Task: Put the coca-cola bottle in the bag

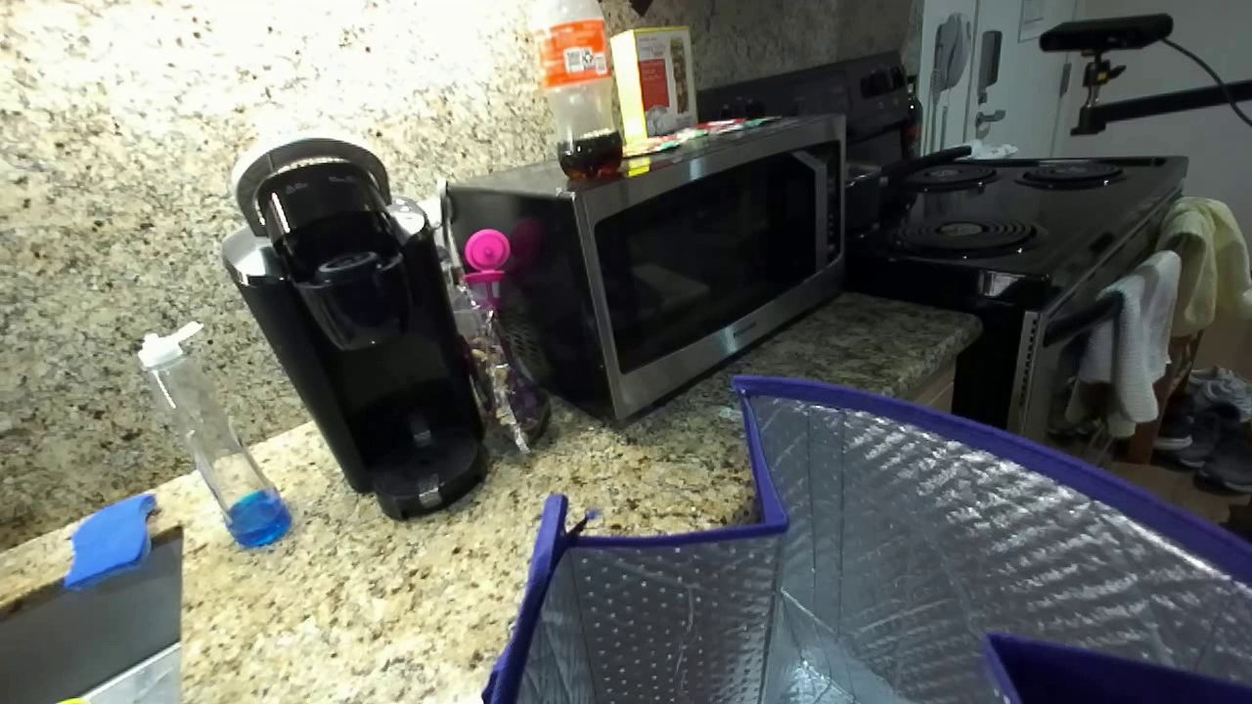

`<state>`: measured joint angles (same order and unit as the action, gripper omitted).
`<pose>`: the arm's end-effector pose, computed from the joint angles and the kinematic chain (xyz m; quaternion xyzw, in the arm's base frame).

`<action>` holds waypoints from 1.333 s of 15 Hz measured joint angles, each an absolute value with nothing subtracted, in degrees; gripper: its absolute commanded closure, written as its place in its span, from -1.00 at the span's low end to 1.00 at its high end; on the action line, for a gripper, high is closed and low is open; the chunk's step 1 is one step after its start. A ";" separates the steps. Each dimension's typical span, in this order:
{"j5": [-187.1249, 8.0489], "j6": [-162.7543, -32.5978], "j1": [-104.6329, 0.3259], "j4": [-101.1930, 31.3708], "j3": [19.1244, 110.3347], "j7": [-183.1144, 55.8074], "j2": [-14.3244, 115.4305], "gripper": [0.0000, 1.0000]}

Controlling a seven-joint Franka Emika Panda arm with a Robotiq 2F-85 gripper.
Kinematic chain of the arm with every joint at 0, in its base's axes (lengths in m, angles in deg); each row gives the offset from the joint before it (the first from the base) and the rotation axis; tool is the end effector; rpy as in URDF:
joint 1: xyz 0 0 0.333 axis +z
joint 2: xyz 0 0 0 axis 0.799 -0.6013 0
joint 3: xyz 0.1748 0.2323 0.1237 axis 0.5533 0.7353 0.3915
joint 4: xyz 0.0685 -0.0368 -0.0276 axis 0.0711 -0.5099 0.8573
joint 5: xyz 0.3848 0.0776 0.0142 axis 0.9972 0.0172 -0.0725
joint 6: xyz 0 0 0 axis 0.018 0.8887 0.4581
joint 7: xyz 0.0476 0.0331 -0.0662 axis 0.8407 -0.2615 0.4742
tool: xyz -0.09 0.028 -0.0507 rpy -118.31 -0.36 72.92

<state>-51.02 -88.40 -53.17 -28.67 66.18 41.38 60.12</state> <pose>0.6396 -0.0063 0.6617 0.6770 0.6243 0.3887 0.0292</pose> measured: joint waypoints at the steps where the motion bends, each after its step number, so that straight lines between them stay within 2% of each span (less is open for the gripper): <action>1: -50.87 -87.77 -53.49 -27.63 66.45 42.31 59.32 -1.00; 16: -50.90 -87.18 -53.79 -25.56 67.02 42.09 57.78 -1.00; 20: -39.91 -87.31 -53.82 -25.55 67.15 47.09 57.93 -1.00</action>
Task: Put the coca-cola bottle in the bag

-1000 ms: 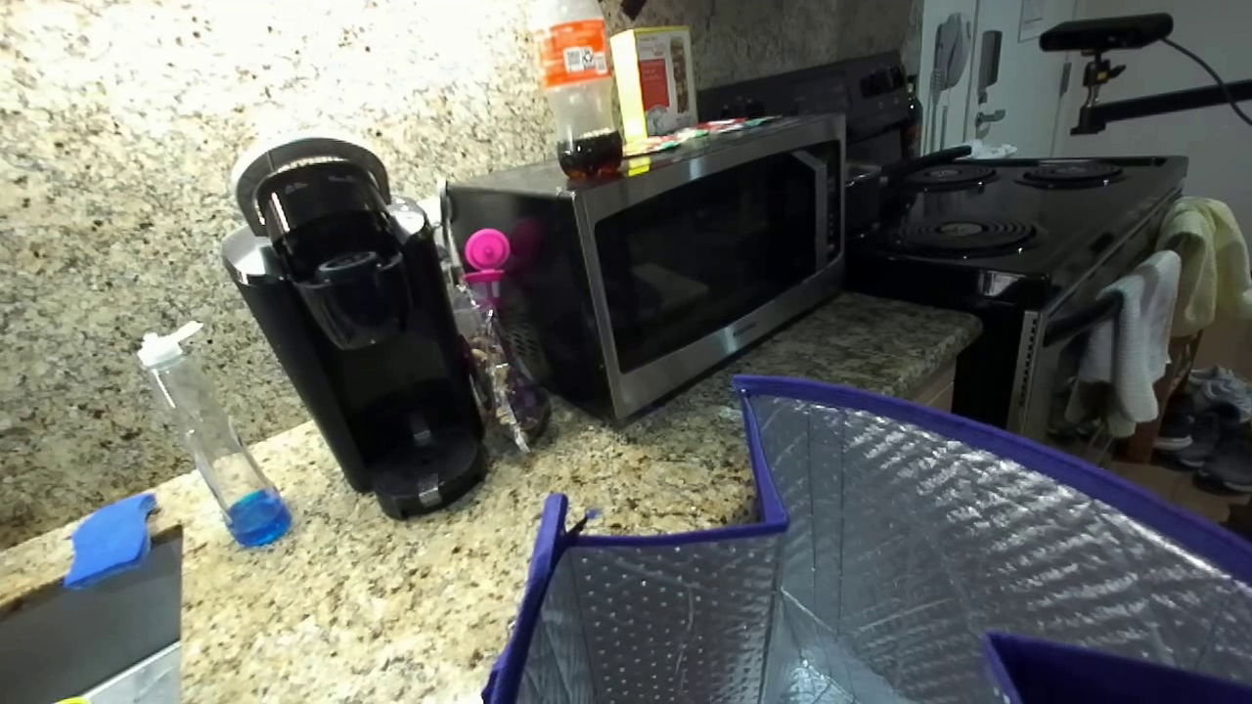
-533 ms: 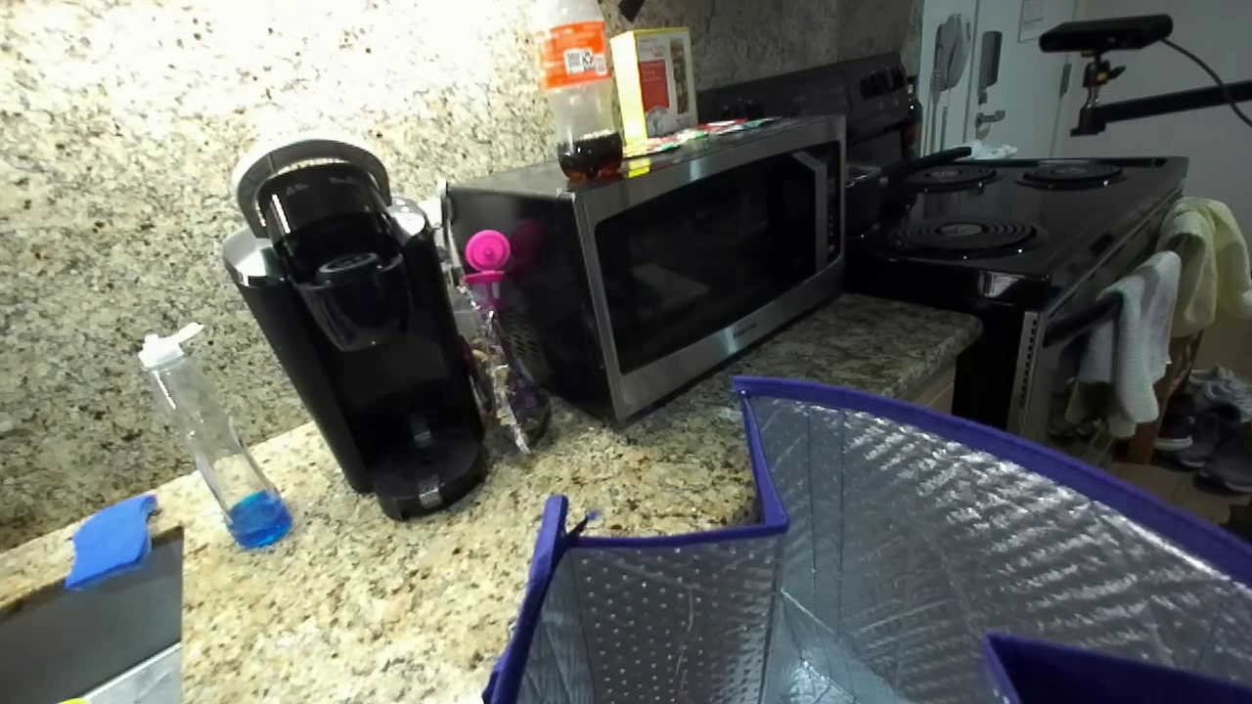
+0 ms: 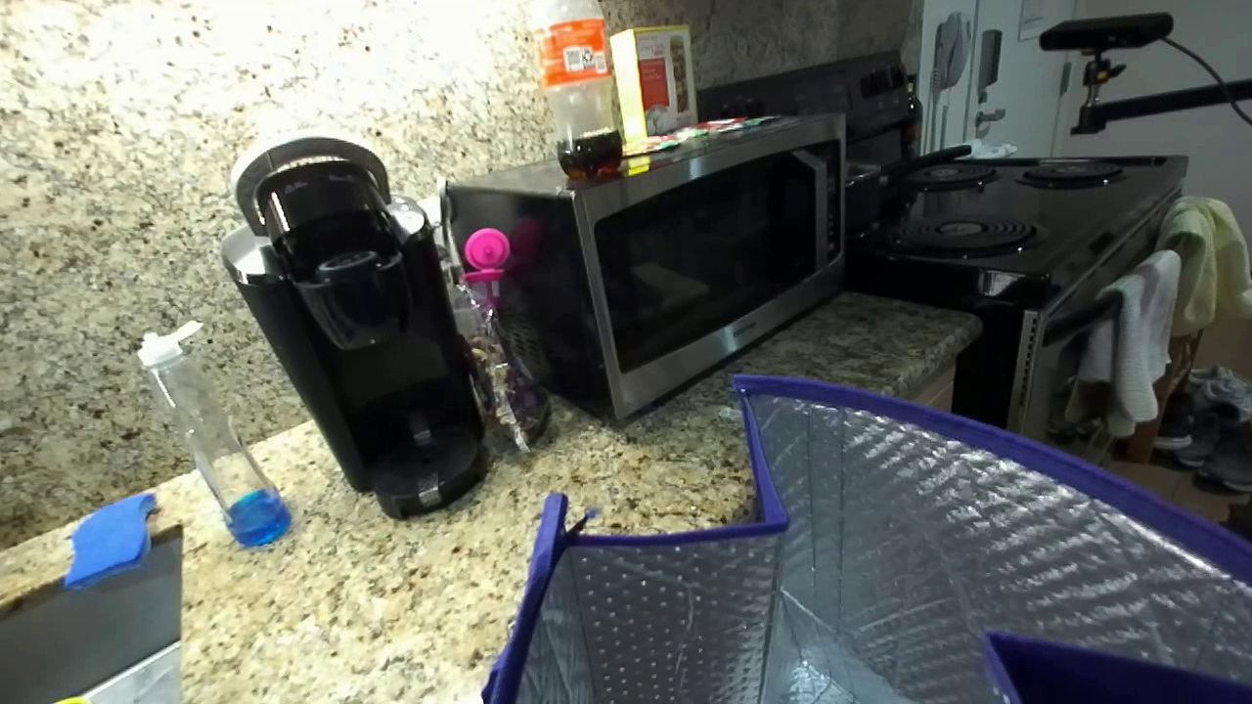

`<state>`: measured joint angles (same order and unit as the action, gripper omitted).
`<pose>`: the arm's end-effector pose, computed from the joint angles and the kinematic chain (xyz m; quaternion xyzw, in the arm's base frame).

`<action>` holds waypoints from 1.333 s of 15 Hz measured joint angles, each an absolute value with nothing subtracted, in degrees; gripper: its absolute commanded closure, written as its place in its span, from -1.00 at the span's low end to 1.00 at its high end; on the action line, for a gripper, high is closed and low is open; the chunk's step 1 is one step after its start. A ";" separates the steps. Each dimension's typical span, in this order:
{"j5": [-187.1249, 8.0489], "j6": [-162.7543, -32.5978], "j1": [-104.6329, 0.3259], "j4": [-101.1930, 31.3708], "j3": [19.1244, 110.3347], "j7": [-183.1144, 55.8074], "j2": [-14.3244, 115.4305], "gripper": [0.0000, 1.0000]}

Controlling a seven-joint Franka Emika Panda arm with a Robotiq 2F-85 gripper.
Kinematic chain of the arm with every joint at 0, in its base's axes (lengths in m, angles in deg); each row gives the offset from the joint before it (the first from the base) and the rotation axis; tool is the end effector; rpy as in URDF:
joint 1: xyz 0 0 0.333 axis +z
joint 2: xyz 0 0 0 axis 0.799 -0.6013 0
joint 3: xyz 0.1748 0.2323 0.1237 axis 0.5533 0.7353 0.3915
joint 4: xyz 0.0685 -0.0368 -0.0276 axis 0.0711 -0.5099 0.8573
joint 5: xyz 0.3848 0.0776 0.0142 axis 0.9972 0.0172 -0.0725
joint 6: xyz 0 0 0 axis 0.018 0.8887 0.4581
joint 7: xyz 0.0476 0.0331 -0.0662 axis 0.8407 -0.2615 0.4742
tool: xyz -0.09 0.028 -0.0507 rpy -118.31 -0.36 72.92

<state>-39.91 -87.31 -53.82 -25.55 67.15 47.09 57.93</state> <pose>0.6504 0.0037 0.6682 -0.6417 -0.6192 -0.4524 0.0130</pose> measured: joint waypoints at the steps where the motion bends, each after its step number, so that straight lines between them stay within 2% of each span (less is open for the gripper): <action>1: -36.25 -87.15 -54.01 -25.56 67.13 48.29 57.93 -1.00; 8: -12.79 -84.98 -57.55 -28.59 67.05 54.64 57.48 -1.00; 12: 1.77 -77.54 -59.19 -29.25 66.96 61.86 54.91 -1.00; 16: 8.32 -71.05 -59.12 -28.95 67.03 63.04 51.97 -1.00; 17: 9.12 -70.34 -58.98 -28.95 67.04 63.02 51.47 -0.50; 18: 9.96 -69.90 -58.83 -28.95 67.04 62.97 51.09 -0.47; 20: 10.74 -69.41 -58.66 -28.96 67.13 62.82 50.69 -0.20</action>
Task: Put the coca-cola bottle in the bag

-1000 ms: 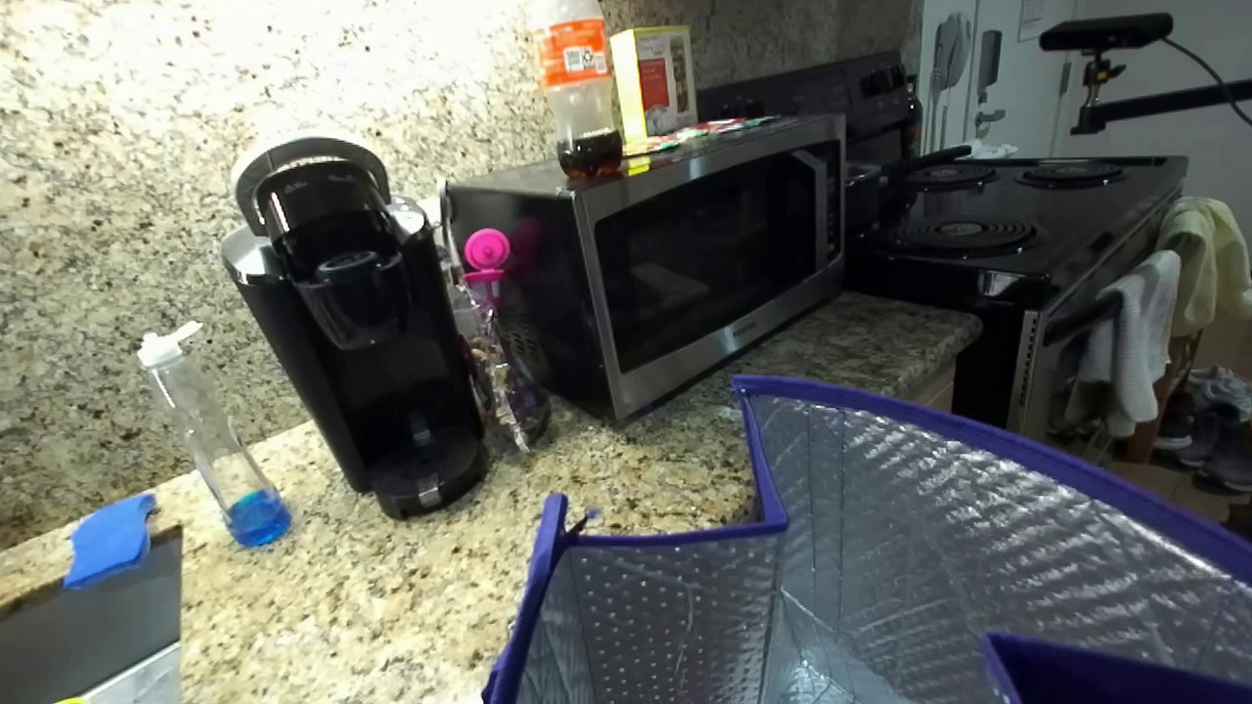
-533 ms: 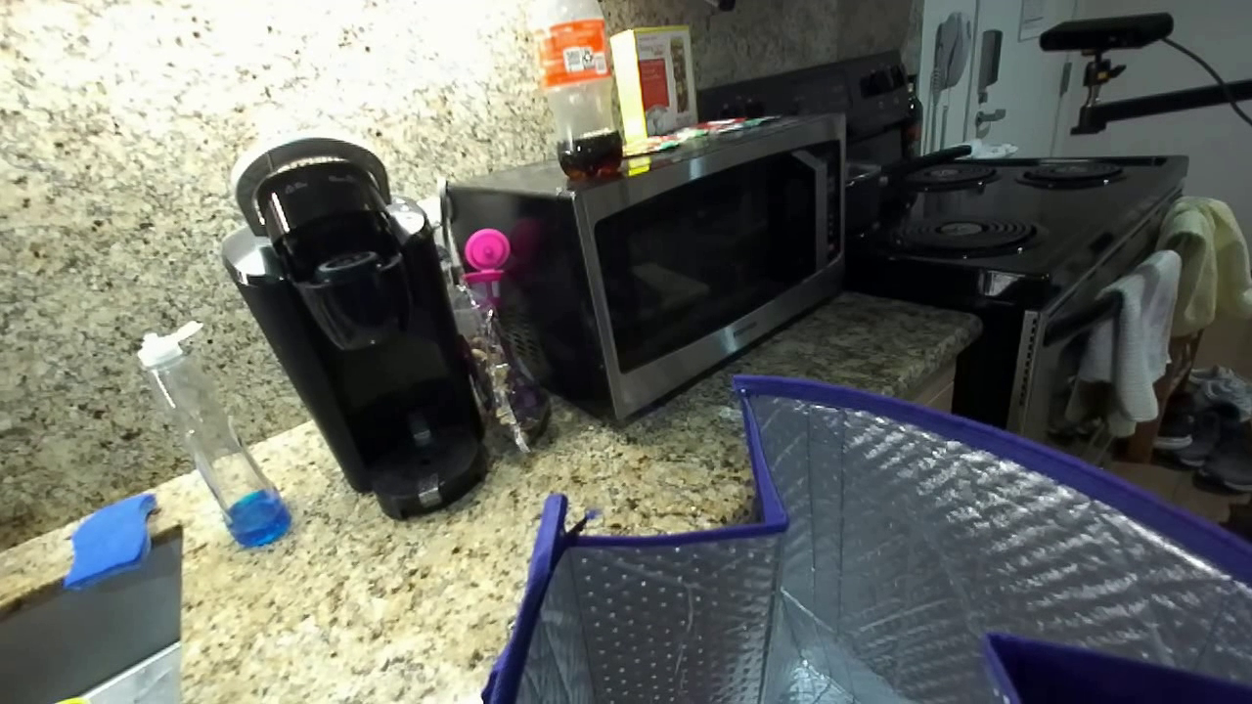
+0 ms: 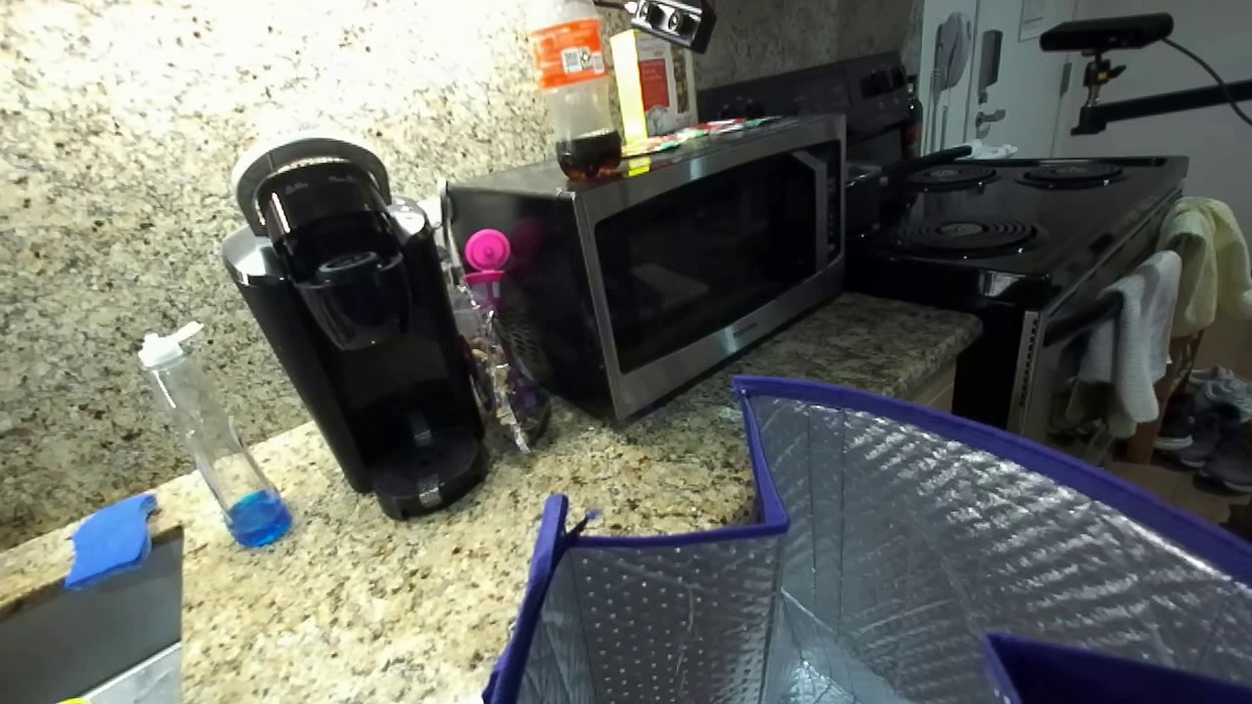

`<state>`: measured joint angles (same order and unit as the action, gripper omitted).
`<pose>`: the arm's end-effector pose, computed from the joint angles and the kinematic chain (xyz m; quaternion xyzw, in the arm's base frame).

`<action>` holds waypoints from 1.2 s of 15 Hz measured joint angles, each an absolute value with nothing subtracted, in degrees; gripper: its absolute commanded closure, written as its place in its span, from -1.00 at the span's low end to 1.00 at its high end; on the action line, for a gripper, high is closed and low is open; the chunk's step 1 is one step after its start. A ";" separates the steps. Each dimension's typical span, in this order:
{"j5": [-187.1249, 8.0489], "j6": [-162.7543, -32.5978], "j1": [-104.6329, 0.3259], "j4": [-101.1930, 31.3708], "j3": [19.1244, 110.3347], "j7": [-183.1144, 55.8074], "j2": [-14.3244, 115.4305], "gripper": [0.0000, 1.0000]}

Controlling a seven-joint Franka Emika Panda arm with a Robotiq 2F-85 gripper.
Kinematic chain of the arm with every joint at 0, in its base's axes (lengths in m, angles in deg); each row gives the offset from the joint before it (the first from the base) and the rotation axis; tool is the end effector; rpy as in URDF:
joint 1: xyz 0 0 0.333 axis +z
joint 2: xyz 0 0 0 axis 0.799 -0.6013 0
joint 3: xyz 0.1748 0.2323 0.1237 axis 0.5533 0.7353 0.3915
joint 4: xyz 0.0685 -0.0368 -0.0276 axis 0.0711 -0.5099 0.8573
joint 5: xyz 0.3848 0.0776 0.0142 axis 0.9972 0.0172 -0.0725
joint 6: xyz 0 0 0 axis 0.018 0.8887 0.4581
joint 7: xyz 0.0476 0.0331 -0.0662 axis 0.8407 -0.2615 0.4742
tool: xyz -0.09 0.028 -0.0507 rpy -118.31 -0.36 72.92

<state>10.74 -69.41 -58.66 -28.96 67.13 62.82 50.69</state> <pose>0.6789 -0.0048 0.5923 -0.5164 -0.4565 -0.6628 0.2928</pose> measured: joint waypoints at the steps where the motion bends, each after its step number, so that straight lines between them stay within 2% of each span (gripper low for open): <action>1: 10.95 -69.36 -58.59 -28.96 67.14 62.64 50.62 -0.05; 5: 12.13 -69.36 -58.24 -29.00 67.14 62.47 50.62 0.48; 6: 12.25 -69.36 -58.17 -29.02 67.14 62.46 50.62 -0.41; 7: 12.30 -69.36 -58.12 -29.04 67.14 62.45 50.62 -0.33; 8: 12.34 -69.36 -58.11 -29.06 67.14 62.45 50.62 -0.35; 13: 13.27 -69.36 -58.13 -29.24 66.83 62.45 50.62 -0.96; 18: 14.52 -69.36 -58.14 -29.55 66.48 62.45 50.60 -1.00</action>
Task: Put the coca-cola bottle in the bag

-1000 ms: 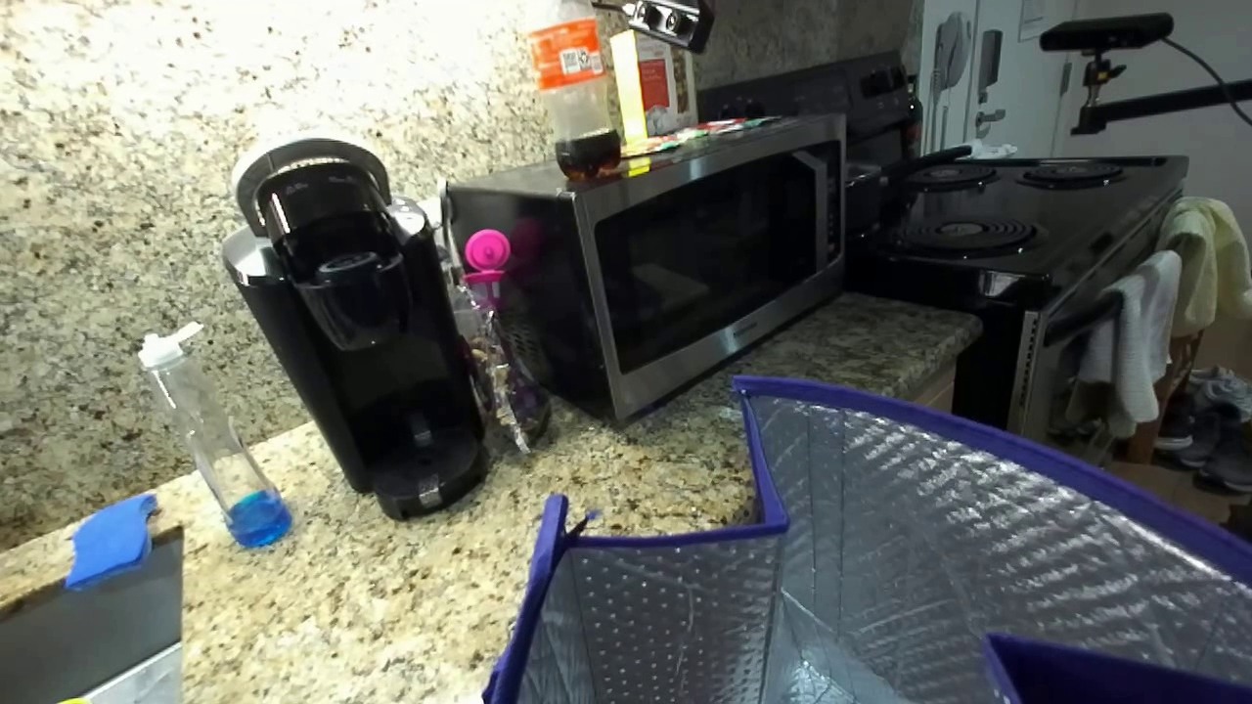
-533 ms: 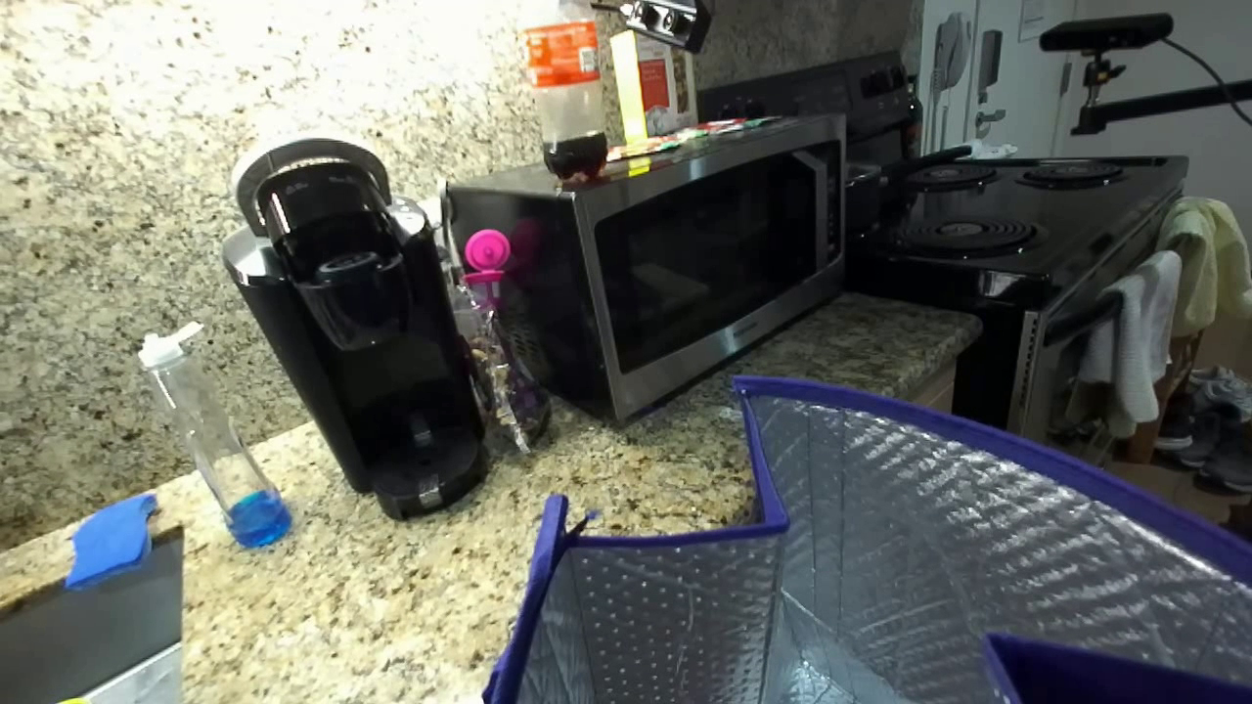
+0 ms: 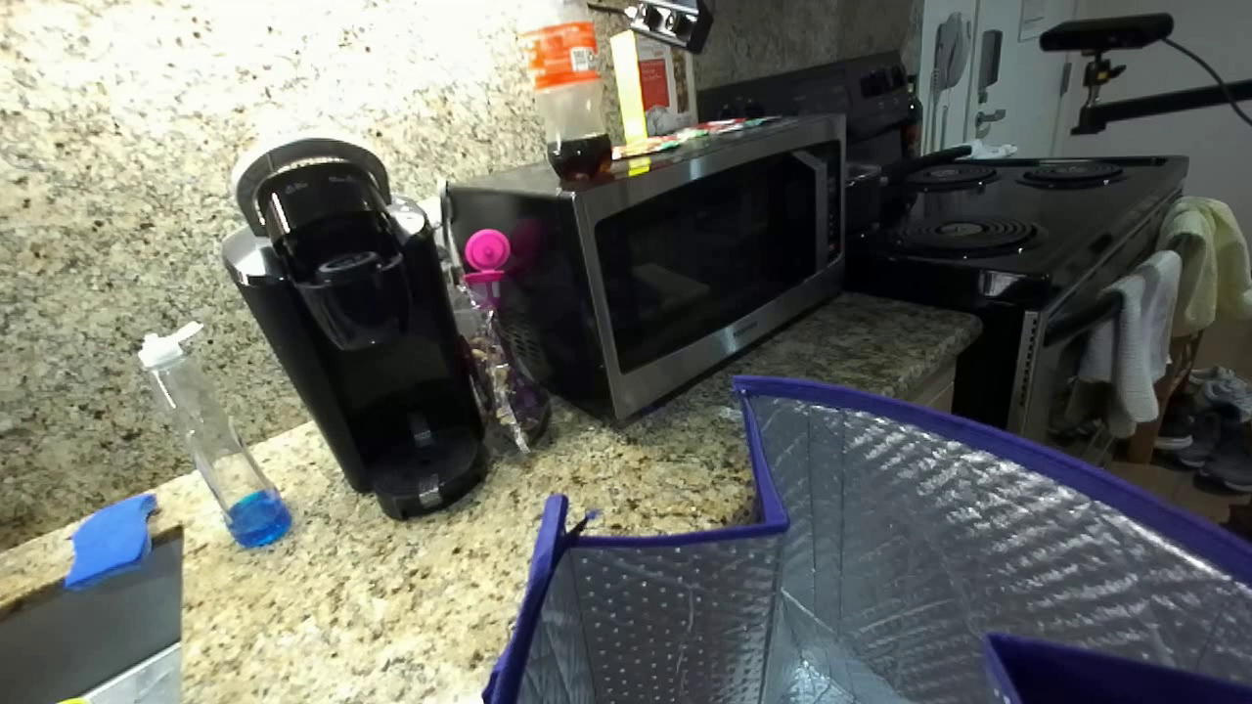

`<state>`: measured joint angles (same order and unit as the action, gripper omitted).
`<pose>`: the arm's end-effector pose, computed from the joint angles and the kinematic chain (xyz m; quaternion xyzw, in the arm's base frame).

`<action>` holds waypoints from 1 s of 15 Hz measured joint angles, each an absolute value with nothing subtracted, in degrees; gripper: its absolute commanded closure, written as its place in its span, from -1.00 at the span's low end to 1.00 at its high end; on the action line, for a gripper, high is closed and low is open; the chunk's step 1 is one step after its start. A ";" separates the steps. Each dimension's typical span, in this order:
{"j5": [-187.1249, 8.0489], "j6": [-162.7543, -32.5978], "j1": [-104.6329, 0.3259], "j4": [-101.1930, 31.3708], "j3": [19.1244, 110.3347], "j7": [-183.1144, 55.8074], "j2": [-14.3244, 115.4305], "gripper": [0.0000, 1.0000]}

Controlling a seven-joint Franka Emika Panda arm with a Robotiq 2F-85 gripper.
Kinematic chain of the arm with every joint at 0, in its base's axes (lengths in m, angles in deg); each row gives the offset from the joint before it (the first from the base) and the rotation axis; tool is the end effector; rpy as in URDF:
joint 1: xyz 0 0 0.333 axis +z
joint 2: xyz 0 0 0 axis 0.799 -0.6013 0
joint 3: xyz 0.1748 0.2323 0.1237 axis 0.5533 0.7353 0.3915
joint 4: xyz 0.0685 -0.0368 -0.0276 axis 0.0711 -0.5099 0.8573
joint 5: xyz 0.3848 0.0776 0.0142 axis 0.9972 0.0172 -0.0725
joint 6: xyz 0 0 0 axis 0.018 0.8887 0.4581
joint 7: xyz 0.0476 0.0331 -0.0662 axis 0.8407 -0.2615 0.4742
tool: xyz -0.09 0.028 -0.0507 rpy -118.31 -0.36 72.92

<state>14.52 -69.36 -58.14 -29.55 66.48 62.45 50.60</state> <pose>0.6802 -0.0060 0.5908 -0.5133 -0.4293 -0.6770 0.3065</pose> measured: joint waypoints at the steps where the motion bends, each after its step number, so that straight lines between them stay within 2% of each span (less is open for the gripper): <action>1: 14.76 -69.36 -58.14 -29.57 66.48 62.44 50.57 -1.00; 9: 18.87 -69.35 -58.12 -29.57 66.44 58.72 49.70 -1.00; 13: 18.10 -75.00 -57.63 -29.49 66.27 53.98 49.65 -1.00; 14: 17.46 -77.06 -57.24 -29.36 66.13 53.10 49.68 -0.50; 15: 16.51 -78.77 -56.94 -29.14 66.11 52.19 49.72 -0.47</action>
<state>16.51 -78.77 -56.94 -29.14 66.11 52.19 49.72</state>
